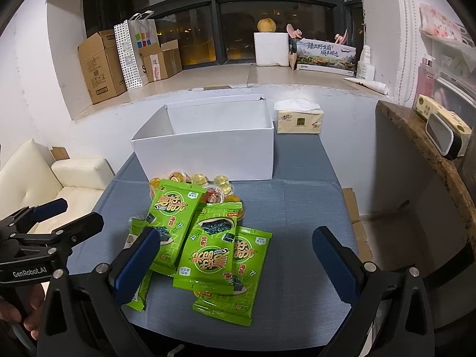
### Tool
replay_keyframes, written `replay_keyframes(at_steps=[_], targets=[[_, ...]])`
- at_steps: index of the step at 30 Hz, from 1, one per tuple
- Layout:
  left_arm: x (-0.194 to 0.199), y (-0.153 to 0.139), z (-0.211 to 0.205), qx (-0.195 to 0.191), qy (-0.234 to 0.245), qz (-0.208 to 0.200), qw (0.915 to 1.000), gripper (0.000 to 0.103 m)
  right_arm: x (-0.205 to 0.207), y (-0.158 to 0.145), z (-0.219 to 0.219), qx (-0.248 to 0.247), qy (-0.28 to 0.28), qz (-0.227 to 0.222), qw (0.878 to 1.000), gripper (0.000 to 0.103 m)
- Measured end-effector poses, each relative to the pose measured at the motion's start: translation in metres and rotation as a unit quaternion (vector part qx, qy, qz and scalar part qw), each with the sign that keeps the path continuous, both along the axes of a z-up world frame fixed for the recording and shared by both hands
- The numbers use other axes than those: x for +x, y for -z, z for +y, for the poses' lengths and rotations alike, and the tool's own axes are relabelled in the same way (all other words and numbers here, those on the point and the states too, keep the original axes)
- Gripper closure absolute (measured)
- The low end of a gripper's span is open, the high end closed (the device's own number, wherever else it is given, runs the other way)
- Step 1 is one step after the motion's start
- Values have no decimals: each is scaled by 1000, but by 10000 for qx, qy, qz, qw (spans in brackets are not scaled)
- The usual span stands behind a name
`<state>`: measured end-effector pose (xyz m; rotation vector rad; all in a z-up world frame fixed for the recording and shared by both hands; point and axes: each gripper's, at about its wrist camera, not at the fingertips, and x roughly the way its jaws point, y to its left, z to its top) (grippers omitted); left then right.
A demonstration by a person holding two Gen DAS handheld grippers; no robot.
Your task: Organize snacks
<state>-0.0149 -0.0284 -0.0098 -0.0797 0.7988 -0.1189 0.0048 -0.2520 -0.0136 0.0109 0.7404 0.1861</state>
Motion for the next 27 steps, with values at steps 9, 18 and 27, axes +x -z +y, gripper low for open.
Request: replay_keyframes(at_steps=[9, 18, 27], targets=[[-1, -1, 0, -40, 46, -37, 10000, 0, 0, -1, -1, 16, -8, -21, 10000, 0], [-2, -3, -2, -56, 95, -62, 9999, 0, -1, -2, 0, 51, -32, -31, 10000, 0], [-3, -3, -2, -45, 124, -73, 9999, 0, -1, 0, 1, 124, -99, 47, 9999, 0]])
